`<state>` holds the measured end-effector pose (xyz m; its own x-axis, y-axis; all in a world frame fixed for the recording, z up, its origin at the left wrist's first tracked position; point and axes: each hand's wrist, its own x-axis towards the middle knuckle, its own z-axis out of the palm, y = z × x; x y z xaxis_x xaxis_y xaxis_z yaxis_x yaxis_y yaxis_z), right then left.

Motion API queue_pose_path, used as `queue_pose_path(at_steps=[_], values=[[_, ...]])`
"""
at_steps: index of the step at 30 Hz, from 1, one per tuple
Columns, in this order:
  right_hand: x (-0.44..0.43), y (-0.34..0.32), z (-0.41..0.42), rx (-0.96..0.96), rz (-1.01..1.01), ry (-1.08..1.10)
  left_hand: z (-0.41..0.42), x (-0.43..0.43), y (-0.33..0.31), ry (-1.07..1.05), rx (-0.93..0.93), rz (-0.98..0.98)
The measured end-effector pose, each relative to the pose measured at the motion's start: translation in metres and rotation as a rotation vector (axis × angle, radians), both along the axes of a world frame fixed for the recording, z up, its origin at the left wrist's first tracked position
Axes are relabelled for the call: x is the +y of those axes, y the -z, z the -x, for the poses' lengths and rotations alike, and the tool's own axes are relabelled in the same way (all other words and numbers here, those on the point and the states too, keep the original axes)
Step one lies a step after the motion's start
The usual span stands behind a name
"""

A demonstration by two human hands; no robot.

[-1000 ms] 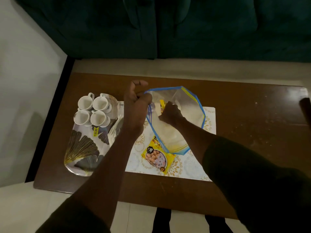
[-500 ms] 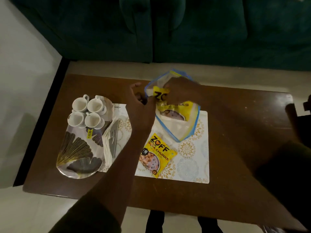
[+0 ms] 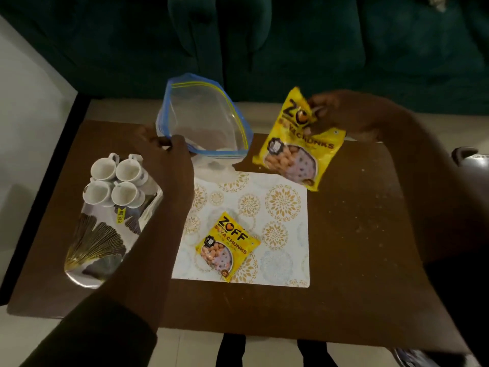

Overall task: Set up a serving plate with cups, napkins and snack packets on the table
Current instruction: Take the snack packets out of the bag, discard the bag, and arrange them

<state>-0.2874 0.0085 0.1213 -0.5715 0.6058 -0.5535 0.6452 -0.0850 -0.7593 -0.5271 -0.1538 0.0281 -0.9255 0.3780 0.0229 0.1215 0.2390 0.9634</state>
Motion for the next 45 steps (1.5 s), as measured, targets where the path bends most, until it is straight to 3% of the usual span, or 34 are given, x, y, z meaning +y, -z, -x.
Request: queue_pose_path(at_steps=[2,6,15,17,19,23,30,34,38,41,45], values=[[-0.006,0.029,-0.007,-0.198,-0.077,-0.108,-0.003,0.001,0.001,0.000,-0.059,-0.026],[-0.050,0.110,-0.011,-0.357,0.075,-0.140,-0.009,-0.001,0.003,0.014,-0.065,-0.038],[-0.133,0.224,-0.025,-0.320,0.450,-0.021,-0.001,-0.014,0.000,0.048,0.004,0.037],[-0.142,0.236,-0.024,-0.358,0.369,-0.076,-0.004,-0.015,-0.001,0.068,0.011,0.033],[-0.151,0.244,-0.021,-0.395,0.147,-0.101,-0.008,-0.014,-0.001,0.081,0.020,0.028],[-0.165,0.250,-0.014,-0.290,-0.040,0.040,-0.013,-0.007,-0.002,0.099,-0.031,0.044],[-0.145,0.216,-0.033,-0.165,-0.359,0.092,-0.042,0.004,-0.019,0.203,-0.260,-0.136],[-0.116,0.141,-0.031,0.278,-0.271,0.362,-0.088,0.028,-0.041,0.333,-0.441,-0.186],[-0.086,0.091,-0.050,0.386,-0.384,0.690,-0.135,0.050,-0.056,0.623,-0.637,-0.237],[-0.064,0.067,-0.088,0.450,-0.347,0.744,-0.147,0.066,-0.054,0.628,-0.496,-0.191],[-0.058,0.053,-0.145,0.569,-0.160,0.743,-0.151,0.076,-0.035,0.650,-0.236,0.062]])
